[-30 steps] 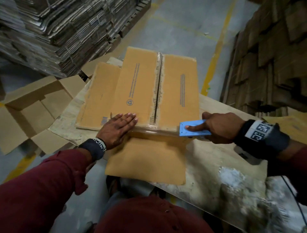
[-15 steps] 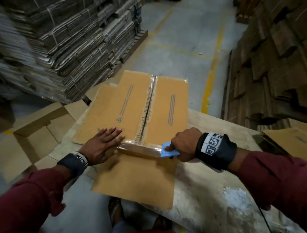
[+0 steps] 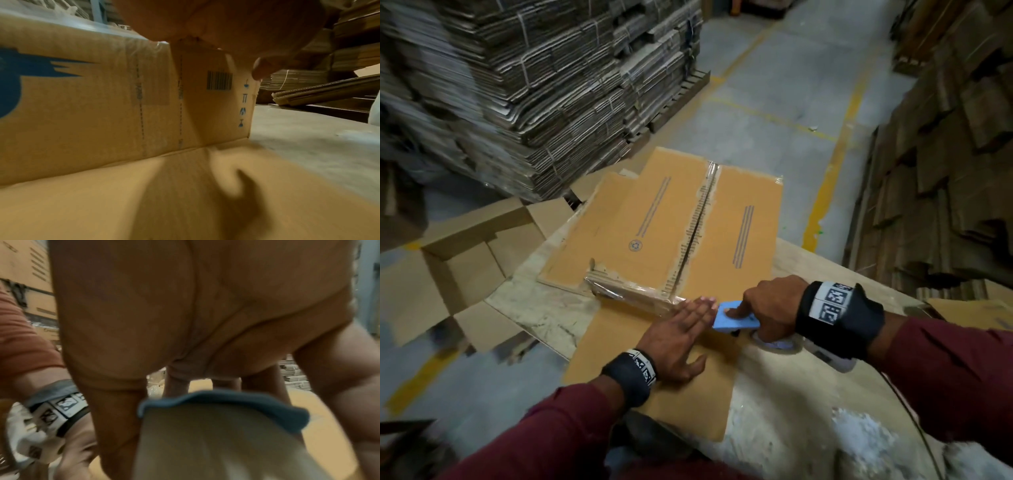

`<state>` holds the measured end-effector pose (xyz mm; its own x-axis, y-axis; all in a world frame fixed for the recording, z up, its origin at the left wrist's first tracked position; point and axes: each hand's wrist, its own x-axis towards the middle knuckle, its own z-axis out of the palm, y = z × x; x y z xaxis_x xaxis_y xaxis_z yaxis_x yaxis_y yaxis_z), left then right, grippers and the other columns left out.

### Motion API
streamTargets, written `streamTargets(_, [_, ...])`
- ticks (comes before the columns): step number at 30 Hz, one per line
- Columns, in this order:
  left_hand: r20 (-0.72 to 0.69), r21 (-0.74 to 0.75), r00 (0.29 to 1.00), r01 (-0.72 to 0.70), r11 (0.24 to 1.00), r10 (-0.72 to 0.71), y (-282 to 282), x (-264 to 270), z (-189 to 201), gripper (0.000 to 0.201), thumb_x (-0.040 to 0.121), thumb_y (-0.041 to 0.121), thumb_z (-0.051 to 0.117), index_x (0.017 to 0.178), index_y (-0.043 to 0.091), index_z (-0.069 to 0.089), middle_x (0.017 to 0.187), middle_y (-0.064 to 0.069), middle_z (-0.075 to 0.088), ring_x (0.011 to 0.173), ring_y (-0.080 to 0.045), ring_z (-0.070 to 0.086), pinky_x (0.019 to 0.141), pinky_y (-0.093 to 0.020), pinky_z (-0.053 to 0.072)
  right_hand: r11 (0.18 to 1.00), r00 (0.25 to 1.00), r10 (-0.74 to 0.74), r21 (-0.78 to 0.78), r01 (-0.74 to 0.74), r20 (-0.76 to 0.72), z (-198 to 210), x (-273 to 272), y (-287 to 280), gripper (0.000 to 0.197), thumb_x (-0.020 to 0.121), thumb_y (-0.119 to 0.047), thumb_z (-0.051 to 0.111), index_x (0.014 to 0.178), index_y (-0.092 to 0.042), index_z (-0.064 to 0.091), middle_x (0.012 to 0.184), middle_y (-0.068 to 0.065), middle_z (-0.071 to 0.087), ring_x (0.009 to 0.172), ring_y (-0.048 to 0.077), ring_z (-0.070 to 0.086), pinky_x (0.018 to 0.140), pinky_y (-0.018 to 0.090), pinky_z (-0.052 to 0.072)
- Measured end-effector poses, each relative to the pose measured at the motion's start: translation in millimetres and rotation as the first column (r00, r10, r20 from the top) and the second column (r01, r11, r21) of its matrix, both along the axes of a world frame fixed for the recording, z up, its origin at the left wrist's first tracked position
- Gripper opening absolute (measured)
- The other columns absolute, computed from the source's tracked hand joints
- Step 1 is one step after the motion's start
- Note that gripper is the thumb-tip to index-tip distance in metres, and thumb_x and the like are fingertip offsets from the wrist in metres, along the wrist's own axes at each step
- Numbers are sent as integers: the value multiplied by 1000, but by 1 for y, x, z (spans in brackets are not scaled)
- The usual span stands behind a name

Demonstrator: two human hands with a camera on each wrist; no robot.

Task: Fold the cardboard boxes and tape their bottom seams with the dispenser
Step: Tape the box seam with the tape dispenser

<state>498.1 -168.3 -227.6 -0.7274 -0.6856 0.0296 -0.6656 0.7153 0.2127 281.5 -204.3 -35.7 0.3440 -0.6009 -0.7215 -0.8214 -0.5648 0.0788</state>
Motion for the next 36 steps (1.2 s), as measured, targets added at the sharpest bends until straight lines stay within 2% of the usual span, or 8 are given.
streamTargets(4, [-90, 10, 996, 2, 1000, -1, 0, -7, -5, 98, 83, 52, 60, 163, 8, 24, 172, -8, 19, 159, -22, 15, 127, -43, 20, 1000, 999, -20, -23, 19, -36, 11, -31, 8, 68, 89, -42, 63, 150, -56, 35, 119, 1, 65, 97, 27, 64, 73, 32, 44])
streamTargets(9, [-114, 6, 993, -18, 1000, 18, -3, -1, -7, 98, 82, 52, 62, 163, 10, 26, 171, -7, 22, 159, -21, 17, 127, -42, 19, 995, 981, -84, 46, 93, -172, 30, -98, 23, 74, 83, -38, 65, 146, -62, 34, 127, 0, 64, 113, 27, 64, 91, 37, 54])
streamTargets(13, [-142, -5, 990, -3, 1000, 2, -2, -6, -6, 97, 80, 51, 64, 161, 9, 31, 169, -8, 26, 157, -22, 23, 126, -42, 23, 982, 974, -176, 45, 184, -144, 32, -120, 41, 75, 87, -37, 64, 147, -65, 30, 127, 2, 62, 111, 27, 63, 79, 32, 47])
streamTargets(17, [-101, -30, 995, 4, 1000, -7, -4, -5, -1, 99, 81, 54, 64, 162, 9, 29, 169, -8, 26, 156, -23, 26, 124, -42, 24, 969, 969, -228, 77, 236, -98, 20, -128, 50, 73, 90, -30, 64, 149, -59, 32, 128, 5, 61, 97, 26, 59, 72, 31, 41])
streamTargets(23, [-13, -15, 1000, 0, 1000, 0, -4, -5, 11, 99, 82, 60, 59, 162, 9, 29, 170, -7, 24, 156, -23, 26, 125, -38, 18, 955, 955, -296, 29, 295, 13, -38, -137, 64, 63, 93, -45, 62, 148, -60, 35, 129, 1, 61, 105, 27, 62, 74, 32, 47])
streamTargets(29, [149, 28, 989, -6, 1000, 2, -5, -11, 35, 100, 83, 68, 48, 163, 11, 26, 170, -5, 19, 157, -19, 20, 127, -42, 25, 928, 910, -373, 71, 366, 179, -83, -139, 60, 62, 90, -38, 67, 145, -56, 44, 110, -2, 63, 87, 23, 59, 67, 30, 43])
streamTargets(34, [250, -58, 968, -13, 998, 27, -10, -53, 72, 87, 77, 70, 44, 144, 15, 58, 153, -12, 53, 136, -30, 55, 109, -44, 46, 906, 870, -421, 76, 417, 257, -104, -131, 50, 69, 82, -22, 69, 139, -57, 51, 94, -9, 56, 86, 20, 60, 68, 28, 47])
streamTargets(36, [232, -69, 971, 77, 995, -59, -17, -72, 78, 80, 78, 69, 50, 142, 22, 58, 152, -11, 54, 136, -31, 55, 108, -46, 48, 894, 856, -446, 98, 437, 262, -106, -131, 48, 72, 80, -14, 69, 139, -53, 55, 82, -13, 51, 75, 15, 56, 58, 24, 43])
